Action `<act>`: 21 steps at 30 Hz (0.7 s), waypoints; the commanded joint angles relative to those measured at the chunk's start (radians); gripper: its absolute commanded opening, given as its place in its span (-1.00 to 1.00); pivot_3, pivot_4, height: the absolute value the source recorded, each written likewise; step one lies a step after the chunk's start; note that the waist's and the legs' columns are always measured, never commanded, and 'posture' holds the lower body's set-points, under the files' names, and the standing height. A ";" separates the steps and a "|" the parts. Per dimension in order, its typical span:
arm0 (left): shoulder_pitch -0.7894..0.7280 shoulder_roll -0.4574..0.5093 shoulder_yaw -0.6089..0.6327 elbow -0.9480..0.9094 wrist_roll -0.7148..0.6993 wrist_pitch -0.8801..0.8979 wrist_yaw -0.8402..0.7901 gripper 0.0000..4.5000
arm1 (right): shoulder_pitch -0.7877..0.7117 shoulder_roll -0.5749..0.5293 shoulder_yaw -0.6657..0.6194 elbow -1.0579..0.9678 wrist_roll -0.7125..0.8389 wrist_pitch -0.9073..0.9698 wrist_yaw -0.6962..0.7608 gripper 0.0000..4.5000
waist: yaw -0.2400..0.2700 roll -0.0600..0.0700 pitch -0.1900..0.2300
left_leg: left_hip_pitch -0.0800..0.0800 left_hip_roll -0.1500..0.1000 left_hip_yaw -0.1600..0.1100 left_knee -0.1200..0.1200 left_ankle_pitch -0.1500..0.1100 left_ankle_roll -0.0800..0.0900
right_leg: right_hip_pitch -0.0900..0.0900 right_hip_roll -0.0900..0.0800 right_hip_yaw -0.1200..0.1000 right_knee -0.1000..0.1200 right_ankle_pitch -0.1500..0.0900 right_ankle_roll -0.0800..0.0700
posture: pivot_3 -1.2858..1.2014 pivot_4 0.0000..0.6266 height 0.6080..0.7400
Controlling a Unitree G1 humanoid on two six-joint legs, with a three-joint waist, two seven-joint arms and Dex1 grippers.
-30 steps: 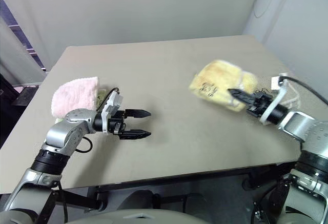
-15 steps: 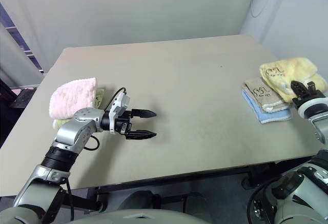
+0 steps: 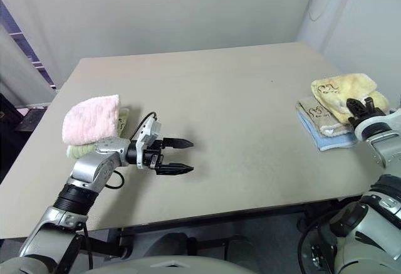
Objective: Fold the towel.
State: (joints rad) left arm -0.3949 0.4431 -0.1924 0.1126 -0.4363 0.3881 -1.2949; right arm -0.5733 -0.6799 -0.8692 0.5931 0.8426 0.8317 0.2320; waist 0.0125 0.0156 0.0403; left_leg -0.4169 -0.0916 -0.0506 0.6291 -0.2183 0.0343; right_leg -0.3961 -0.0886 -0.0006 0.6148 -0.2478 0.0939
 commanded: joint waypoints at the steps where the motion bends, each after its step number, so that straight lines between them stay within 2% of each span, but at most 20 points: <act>1: -0.009 0.007 0.011 -0.037 -0.008 0.004 0.007 1.00 | -0.018 -0.005 0.010 -0.045 0.015 0.000 -0.001 -1.00 | 0.000 0.000 0.000 | 0.000 0.000 0.000 0.000 0.000 0.000 | 0.000 0.000 0.000 0.000 0.000 0.000 | 0.03 -1.00 1.00; 6: -0.005 0.003 0.001 -0.029 0.016 -0.025 0.021 1.00 | 0.058 0.038 0.029 -0.054 -0.008 -0.042 0.003 -1.00 | 0.000 0.000 0.000 | 0.000 0.000 0.000 0.000 0.000 0.000 | 0.000 0.000 0.000 0.000 0.000 0.000 | 0.03 -1.00 1.00; 14: -0.006 0.007 0.002 -0.031 0.010 -0.010 0.013 1.00 | 0.148 0.138 -0.005 -0.225 0.091 0.013 -0.047 -1.00 | -0.001 0.000 0.000 | 0.001 0.000 0.000 0.000 0.000 0.000 | 0.000 0.000 0.000 0.001 0.000 0.000 | 0.03 -1.00 1.00; 21: -0.013 0.000 -0.007 -0.013 0.019 -0.016 0.011 1.00 | 0.150 0.149 -0.037 -0.337 0.178 0.037 -0.113 -1.00 | -0.001 0.001 0.000 | 0.002 0.000 0.000 0.000 0.000 0.000 | 0.000 0.000 0.000 0.002 0.000 0.000 | 0.03 -1.00 1.00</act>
State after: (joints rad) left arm -0.3948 0.4429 -0.1952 0.1118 -0.4223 0.3844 -1.2790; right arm -0.4032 -0.5226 -0.8794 0.3065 0.9772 0.8682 0.1311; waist 0.0120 0.0171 0.0405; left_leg -0.4153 -0.0915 -0.0509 0.6291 -0.2184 0.0341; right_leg -0.3957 -0.0884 -0.0005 0.6164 -0.2479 0.0940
